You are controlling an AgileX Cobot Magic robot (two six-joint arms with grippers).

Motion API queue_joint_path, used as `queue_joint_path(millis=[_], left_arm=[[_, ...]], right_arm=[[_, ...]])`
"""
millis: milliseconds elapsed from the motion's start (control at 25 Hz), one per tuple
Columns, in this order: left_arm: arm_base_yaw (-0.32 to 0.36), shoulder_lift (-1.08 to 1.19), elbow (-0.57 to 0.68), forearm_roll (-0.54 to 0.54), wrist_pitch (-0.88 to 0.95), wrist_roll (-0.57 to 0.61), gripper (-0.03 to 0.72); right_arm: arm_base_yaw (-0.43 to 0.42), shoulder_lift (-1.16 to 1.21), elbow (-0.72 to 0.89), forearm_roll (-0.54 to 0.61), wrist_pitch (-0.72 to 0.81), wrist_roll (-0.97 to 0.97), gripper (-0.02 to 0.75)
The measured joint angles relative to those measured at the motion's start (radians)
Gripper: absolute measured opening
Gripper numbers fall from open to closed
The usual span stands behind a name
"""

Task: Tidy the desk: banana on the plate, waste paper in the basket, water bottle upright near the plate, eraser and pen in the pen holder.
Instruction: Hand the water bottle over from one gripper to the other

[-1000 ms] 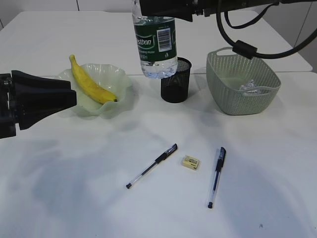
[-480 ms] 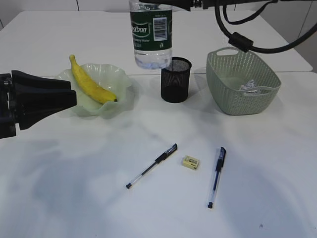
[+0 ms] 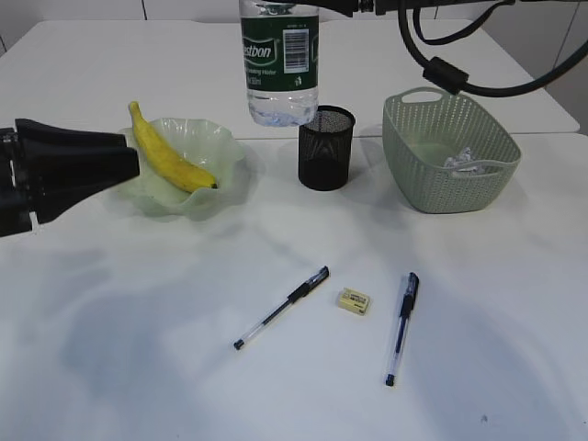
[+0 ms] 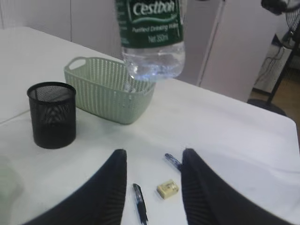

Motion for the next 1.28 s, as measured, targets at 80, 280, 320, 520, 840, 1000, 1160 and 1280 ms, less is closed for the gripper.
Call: queue_joint_path(millis=[80,280,320,520,840,1000,1160,1280], left_arm=[[0.000,0.000,0.000,-0.060,0.000,0.000,0.276],[0.000,0.000,-0.001,-0.121,0.000,0.000,0.318],[0.000,0.000,-0.001,-0.123,0.000,0.000,0.344],[0.000,0.000,-0.001,-0.142,0.000,0.000,0.566],[0.000,0.000,-0.046,-0.176,0.002,-0.027,0.639],[0.000,0.000,-0.108,-0.137,0.006,-0.067,0.630],[-0.022,0.000,-0.149,-0.112,0.032,-0.099,0.624],[-0.044,0.002,-0.151,-0.106,0.054,-0.106,0.621]], right_arm=[[0.000,0.000,0.000,0.000,0.000,0.000,0.402],[0.000,0.000,0.000,0.000,0.000,0.002,0.402],[0.000,0.000,0.000,0.000,0.000,0.004,0.402],[0.000,0.000,0.000,0.000,0.000,0.010,0.402],[0.002,0.000,0.000,0.000,0.000,0.018,0.402],[0.015,0.000,0.000,-0.002,0.000,0.022,0.402],[0.040,0.000,0.000,-0.002,-0.002,0.025,0.402],[0.050,0.000,0.000,-0.002,-0.002,0.025,0.402]])
